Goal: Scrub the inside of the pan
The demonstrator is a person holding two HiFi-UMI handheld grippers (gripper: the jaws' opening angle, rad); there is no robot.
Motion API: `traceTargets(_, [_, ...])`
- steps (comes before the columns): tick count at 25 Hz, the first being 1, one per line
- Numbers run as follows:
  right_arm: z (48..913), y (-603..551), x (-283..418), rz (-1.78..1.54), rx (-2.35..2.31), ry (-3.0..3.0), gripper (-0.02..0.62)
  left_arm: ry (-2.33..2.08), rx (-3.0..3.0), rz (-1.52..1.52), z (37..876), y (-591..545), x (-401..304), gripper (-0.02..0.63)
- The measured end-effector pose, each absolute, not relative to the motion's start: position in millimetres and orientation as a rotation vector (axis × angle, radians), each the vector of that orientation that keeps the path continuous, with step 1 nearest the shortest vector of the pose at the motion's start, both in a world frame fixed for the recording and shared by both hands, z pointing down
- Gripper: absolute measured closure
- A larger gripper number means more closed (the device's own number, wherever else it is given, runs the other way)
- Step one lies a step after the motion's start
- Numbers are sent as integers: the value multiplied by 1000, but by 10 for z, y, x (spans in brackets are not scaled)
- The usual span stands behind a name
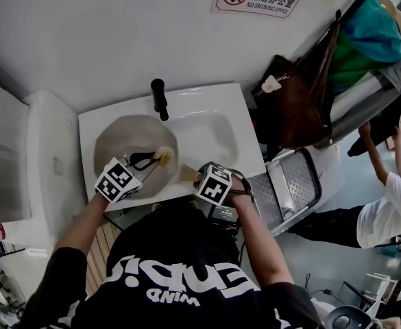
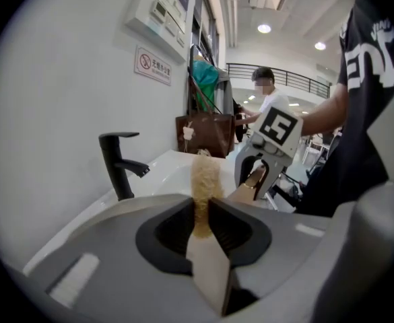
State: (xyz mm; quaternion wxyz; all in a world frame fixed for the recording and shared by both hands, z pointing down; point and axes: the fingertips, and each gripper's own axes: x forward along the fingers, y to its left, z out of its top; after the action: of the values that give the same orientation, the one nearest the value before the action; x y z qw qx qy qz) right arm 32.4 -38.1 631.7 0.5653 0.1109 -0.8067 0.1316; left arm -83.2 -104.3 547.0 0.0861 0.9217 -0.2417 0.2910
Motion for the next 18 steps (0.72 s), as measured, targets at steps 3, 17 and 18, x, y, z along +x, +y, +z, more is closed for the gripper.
traceTargets(3, [6321,-368,324,323,255,-1894,434,-633,2746,952,5711,-980,-805,545])
traceTargets(17, [6245,-319,324,392,183,-1884,434,-446,2668,1093,6262,-892,-505,545])
traceTargets(18, [6237,-318,323,393,182,-1886,434,-443,2662,1097,6263,-895,-509,545])
